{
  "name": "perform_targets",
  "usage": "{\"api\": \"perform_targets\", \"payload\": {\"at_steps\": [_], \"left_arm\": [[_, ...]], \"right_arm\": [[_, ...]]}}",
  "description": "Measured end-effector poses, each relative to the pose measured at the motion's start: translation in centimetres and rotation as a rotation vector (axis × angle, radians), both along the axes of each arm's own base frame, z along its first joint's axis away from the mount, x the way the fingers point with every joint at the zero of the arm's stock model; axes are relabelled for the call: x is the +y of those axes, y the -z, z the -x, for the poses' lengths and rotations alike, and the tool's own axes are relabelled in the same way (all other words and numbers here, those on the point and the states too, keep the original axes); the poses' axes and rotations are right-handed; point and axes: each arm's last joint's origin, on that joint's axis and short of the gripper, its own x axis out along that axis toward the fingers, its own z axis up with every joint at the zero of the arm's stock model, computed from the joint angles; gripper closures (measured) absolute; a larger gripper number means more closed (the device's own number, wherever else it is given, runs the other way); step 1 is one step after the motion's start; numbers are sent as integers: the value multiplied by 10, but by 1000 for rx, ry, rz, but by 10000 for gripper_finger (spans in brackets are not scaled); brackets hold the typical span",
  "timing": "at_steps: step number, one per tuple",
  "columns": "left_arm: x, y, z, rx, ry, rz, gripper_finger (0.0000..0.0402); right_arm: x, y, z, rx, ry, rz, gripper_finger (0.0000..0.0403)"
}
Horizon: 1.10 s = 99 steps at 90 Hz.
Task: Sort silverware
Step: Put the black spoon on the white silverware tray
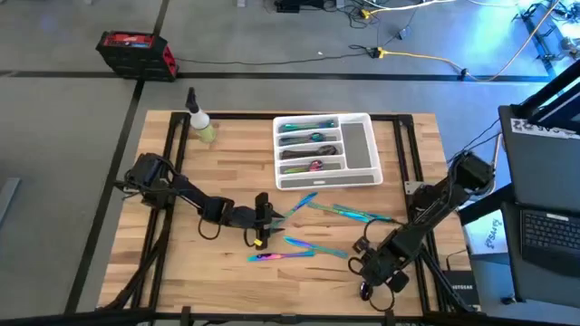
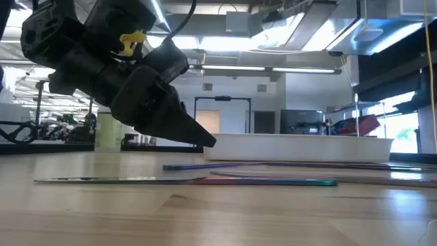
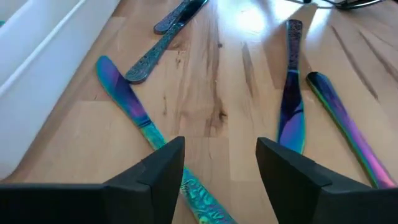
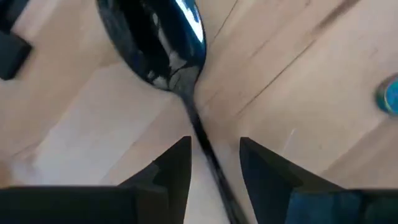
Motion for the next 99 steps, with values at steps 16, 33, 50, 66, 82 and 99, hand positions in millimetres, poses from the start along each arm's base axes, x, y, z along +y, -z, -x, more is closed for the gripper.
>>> {"api": "perform_targets", "payload": {"at_steps": [16,33,50,66,82,99], "left_arm": [[2,0,0,-1,-10,-7,215],[2,0,0,2,-12,-7,215],[3,2,0,19,-14,-13,215],[2,-3,-1,-44,-78,26,215],[3,-3,1,-71,-117,64,215],[13,11,22,-44,-213,131,215]], "right_arm": [[6,5,-5,-5,-13,0,284],[7,4,-7,-17,-14,8,330],[2,-6,-22,-45,136,77,393],[-16,-16,-46,-45,462,78,399],[-38,-38,-71,-91,770,51,401],[-69,-73,-87,-224,1097,90,401]]}}
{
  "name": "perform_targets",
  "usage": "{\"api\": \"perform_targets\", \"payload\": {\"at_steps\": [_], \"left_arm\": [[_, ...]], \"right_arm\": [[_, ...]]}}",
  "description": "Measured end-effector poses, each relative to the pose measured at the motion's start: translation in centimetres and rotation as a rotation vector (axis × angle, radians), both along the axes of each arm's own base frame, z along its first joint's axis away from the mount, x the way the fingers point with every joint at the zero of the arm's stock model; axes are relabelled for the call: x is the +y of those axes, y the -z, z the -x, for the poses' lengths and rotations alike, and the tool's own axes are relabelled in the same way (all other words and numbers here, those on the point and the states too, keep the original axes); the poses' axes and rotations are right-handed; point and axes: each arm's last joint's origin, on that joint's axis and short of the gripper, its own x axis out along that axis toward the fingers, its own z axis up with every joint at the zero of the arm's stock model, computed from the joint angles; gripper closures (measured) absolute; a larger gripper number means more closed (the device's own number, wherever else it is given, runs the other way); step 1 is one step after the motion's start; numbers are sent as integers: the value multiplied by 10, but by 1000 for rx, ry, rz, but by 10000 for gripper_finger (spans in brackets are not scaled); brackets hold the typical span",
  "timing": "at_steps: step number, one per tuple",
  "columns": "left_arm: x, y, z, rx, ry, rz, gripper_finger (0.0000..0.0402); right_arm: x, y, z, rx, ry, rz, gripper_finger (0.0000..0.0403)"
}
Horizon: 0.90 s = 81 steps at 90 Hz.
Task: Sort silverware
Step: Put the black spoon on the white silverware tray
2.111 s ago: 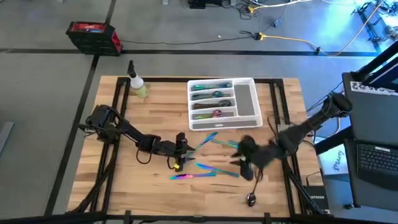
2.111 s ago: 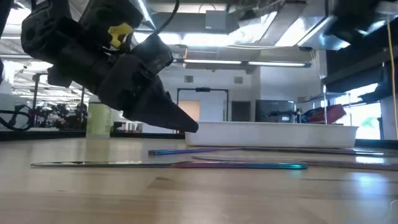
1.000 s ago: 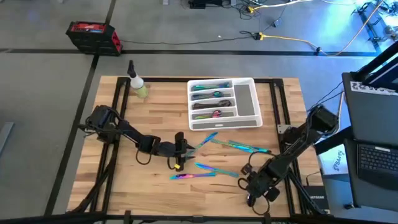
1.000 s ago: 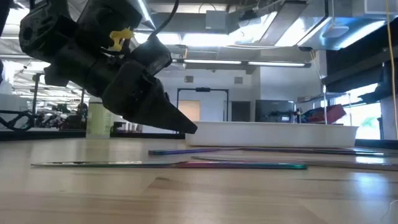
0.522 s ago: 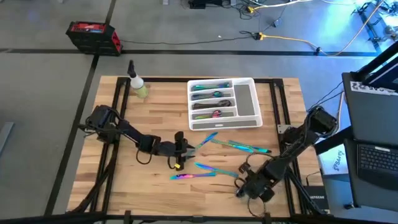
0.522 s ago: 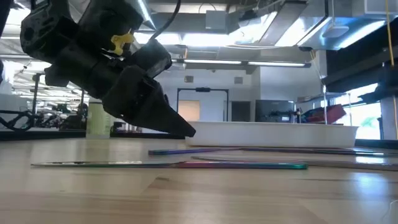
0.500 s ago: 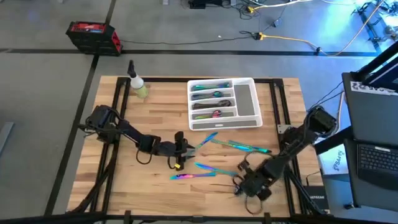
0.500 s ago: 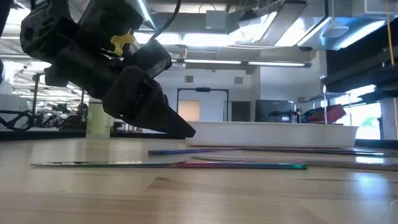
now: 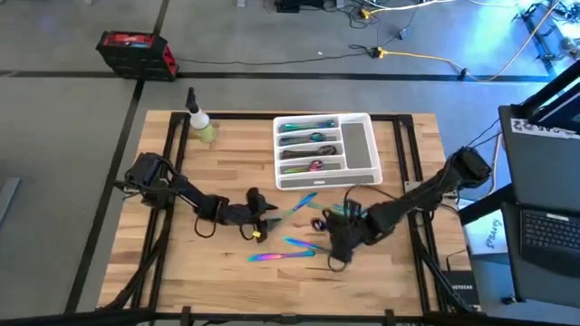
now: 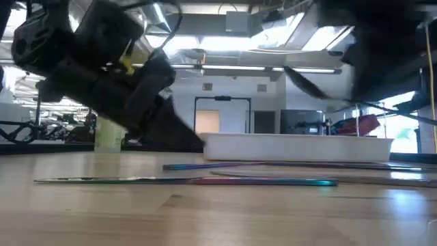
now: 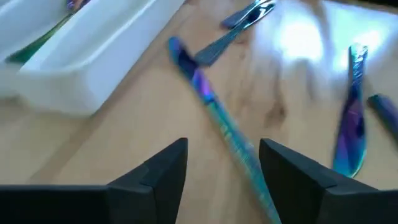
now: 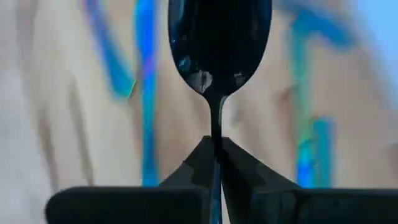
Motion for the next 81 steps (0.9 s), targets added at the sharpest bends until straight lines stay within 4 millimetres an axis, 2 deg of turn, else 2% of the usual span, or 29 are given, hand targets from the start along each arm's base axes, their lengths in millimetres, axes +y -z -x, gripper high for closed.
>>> {"api": "perform_targets", "payload": {"at_steps": [11,25,44,58,67,81], "left_arm": [[2,0,15,-69,11,34,215],[7,-13,28,-148,31,26,215],[15,-40,29,-214,121,-99,215],[26,-47,27,-229,106,-157,215],[38,-49,22,-241,38,-84,214],[54,-54,11,-217,8,-65,192]], "right_arm": [[-21,-24,-17,-145,187,-9,401],[-49,-42,-38,-308,348,-20,402],[-98,-51,-62,-601,641,-50,402],[-125,-55,-71,-837,847,-41,402],[-133,-52,-77,-901,895,-26,402],[-126,-52,-79,-944,921,42,402]]}}
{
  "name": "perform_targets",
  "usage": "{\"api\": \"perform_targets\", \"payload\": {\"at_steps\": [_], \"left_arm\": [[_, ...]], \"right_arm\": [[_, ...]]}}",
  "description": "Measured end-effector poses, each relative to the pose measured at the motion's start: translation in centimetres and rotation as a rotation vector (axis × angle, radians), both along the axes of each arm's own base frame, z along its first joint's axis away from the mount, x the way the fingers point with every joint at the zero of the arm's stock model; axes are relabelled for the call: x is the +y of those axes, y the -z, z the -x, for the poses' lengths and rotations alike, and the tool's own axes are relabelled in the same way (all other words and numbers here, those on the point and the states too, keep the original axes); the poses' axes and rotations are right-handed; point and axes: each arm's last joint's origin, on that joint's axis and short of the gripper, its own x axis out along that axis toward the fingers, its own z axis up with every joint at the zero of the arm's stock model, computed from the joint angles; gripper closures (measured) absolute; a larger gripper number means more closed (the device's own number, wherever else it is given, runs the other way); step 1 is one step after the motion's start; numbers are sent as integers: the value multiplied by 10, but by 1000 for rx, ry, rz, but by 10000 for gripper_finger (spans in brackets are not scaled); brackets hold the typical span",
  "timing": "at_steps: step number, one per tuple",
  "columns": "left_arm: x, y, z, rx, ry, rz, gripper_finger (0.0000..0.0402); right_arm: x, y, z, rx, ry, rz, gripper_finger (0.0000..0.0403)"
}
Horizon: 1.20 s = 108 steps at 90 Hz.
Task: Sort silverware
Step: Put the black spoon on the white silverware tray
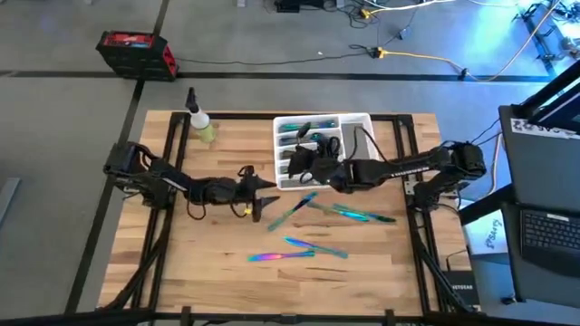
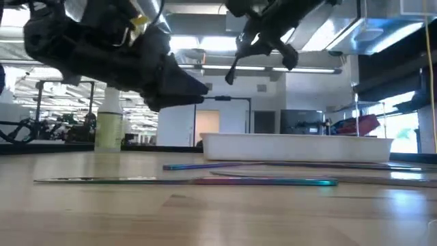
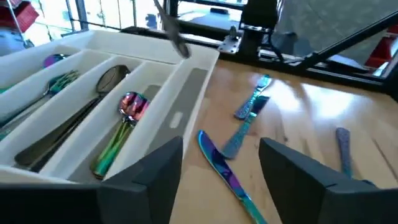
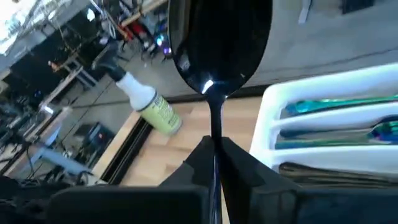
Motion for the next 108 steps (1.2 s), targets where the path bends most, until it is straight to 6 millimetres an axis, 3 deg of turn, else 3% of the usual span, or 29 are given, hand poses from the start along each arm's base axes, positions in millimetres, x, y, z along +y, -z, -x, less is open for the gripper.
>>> {"api": "perform_targets", "payload": {"at_steps": [22,37,56,92,108], "left_arm": [[25,-19,-20,-54,-49,66,139],[40,-36,-35,-73,-50,101,130],[55,-49,-46,-100,-85,51,129],[63,-43,-64,-78,-63,28,131],[63,-45,-66,-76,-63,-20,177]], "right_arm": [[5,-1,2,-2,85,57,402],[3,-1,4,12,149,97,402],[1,-1,4,11,155,98,402],[1,-2,4,7,169,105,402],[1,-2,4,7,168,105,402]]}}
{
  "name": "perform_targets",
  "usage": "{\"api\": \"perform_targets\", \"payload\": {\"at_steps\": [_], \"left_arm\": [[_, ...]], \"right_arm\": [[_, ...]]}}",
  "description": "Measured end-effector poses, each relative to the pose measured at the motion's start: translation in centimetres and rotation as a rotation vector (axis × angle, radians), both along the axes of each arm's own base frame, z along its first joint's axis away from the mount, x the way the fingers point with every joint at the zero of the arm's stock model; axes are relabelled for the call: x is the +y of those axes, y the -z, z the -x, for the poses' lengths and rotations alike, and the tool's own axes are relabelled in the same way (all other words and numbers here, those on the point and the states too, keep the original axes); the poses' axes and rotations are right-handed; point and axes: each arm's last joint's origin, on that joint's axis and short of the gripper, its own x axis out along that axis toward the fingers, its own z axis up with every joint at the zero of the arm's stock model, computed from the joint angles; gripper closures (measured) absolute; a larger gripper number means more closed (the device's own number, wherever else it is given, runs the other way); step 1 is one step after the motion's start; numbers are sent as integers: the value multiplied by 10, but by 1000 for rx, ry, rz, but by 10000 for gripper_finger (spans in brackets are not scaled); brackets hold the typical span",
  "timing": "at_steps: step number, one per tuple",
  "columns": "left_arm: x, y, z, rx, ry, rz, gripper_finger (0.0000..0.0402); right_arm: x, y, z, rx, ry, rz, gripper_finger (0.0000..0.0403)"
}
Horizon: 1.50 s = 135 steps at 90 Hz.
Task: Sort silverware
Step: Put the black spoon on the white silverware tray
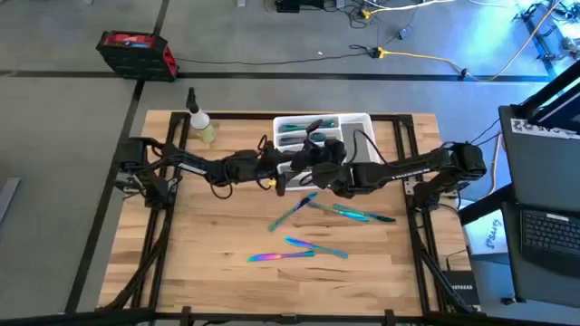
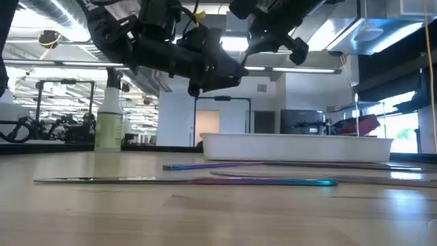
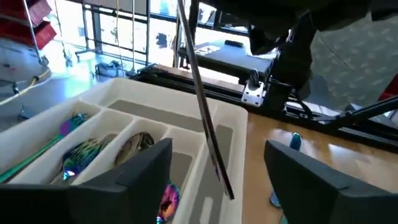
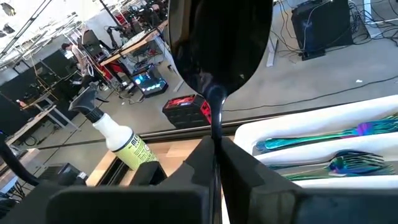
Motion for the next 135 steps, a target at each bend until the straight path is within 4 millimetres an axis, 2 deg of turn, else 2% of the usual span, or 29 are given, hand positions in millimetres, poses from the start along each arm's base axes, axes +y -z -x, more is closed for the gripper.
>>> {"api": "perform_targets", "payload": {"at_steps": [13,30,34,62,73,86,113,123,135], "left_arm": [[0,0,0,-4,-15,13,254],[1,0,0,3,-28,-2,374],[1,0,0,4,-40,-4,389],[5,0,1,6,-103,-14,401],[9,0,2,-1,-118,-13,401],[18,-2,3,-18,-143,-12,401],[53,-9,4,4,-126,14,401],[71,-19,-4,120,-55,4,401],[92,-35,-14,305,29,-10,401]], "right_arm": [[0,0,0,1,0,0,402],[1,0,0,4,-2,2,402],[1,0,0,8,-2,3,402],[1,0,0,38,-15,18,402],[1,-1,0,91,-53,41,384],[2,1,0,146,-106,54,324],[5,-16,9,332,-218,205,147],[12,-25,18,407,-271,263,109],[23,-30,31,492,-329,296,93]]}}
